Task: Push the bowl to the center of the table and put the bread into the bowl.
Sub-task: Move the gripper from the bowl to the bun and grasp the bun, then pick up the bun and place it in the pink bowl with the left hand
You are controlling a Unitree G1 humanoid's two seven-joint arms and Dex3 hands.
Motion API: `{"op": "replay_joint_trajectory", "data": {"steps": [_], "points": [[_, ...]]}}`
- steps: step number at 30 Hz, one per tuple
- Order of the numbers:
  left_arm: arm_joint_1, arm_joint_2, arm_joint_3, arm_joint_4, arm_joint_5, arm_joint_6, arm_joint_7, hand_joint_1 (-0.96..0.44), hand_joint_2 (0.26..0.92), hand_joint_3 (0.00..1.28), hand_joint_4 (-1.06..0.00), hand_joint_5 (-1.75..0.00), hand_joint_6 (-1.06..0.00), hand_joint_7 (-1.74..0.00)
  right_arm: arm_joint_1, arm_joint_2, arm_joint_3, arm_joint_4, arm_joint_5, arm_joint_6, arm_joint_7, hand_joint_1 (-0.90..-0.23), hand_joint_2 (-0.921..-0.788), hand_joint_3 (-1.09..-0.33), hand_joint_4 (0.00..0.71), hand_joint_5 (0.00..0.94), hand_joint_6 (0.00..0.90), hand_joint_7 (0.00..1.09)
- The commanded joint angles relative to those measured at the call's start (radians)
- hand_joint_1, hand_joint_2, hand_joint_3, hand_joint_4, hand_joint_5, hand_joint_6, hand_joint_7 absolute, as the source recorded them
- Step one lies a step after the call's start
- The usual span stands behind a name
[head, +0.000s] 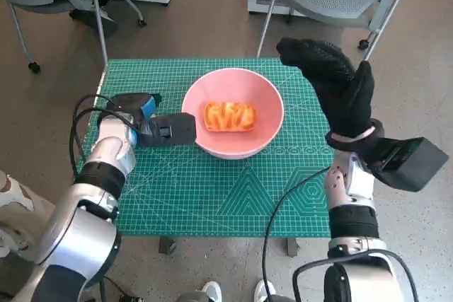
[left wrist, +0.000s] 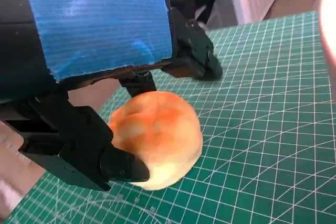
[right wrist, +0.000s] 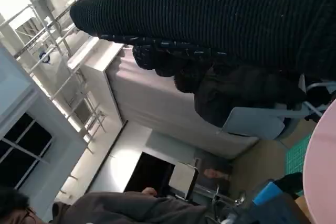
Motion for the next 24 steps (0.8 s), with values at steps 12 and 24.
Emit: {"op": "replay_joint_trajectory", "data": {"steps": [12, 24], "points": [[0.008, 0.039, 0.018, -0.010, -0.021, -0.047, -0.035, 0.00, 0.444, 1.06, -0.48, -1.72, -0.56, -1.45, 0.019, 0.004, 0.004, 0.020, -0.004, 0.008, 0.001, -0.684, -0.921, -0.888, 0.113, 0.005, -0.001, 0.31], [-0.007, 0.051, 0.024, -0.023, -0.026, -0.035, -0.053, 0.00, 0.513, 0.92, -0.51, -1.70, -0.58, -1.27, 0.016, 0.003, 0.002, 0.029, -0.003, 0.007, 0.004, -0.685, -0.921, -0.887, 0.115, 0.005, -0.001, 0.31]]}}
